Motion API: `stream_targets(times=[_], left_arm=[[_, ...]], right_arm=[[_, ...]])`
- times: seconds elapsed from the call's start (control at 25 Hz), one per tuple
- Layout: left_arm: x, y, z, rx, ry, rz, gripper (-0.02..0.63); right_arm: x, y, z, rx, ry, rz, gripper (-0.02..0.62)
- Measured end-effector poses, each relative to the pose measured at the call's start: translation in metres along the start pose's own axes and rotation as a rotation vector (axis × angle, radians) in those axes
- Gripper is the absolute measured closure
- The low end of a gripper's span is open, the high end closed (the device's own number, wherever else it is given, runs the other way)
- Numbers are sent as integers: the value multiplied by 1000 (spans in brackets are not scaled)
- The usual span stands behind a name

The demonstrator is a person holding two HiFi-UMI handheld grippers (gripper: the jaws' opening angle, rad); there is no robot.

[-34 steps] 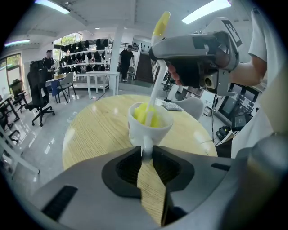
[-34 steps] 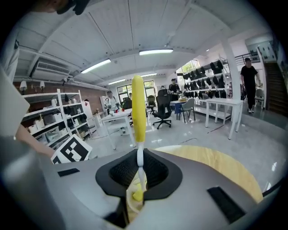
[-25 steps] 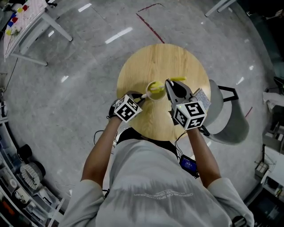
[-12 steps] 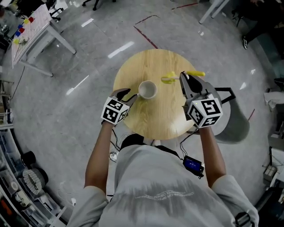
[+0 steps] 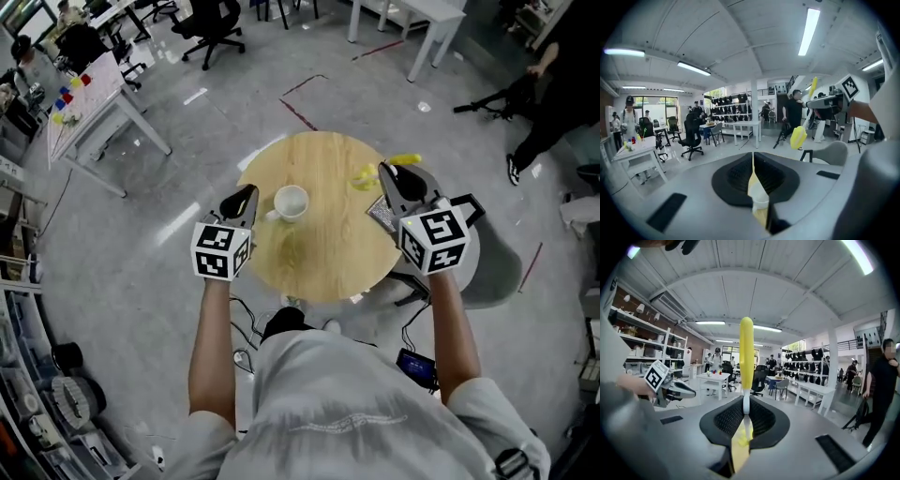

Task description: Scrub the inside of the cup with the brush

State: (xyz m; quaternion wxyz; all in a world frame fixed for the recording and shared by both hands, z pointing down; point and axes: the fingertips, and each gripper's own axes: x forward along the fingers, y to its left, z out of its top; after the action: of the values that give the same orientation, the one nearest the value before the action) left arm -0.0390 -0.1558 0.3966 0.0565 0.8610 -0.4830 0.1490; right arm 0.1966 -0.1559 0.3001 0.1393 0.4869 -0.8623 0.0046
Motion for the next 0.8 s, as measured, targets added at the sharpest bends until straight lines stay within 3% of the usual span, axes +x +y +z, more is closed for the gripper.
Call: stream_targets(times=[0.48,0.8], left_arm=[[-68,-56,116,136,-156,48,588],[-95,-95,155,257,-215,45,586]], right_arm=[[-62,2,36,-98,-42,15,541],[-82,15,48,-176,-74,46,541]])
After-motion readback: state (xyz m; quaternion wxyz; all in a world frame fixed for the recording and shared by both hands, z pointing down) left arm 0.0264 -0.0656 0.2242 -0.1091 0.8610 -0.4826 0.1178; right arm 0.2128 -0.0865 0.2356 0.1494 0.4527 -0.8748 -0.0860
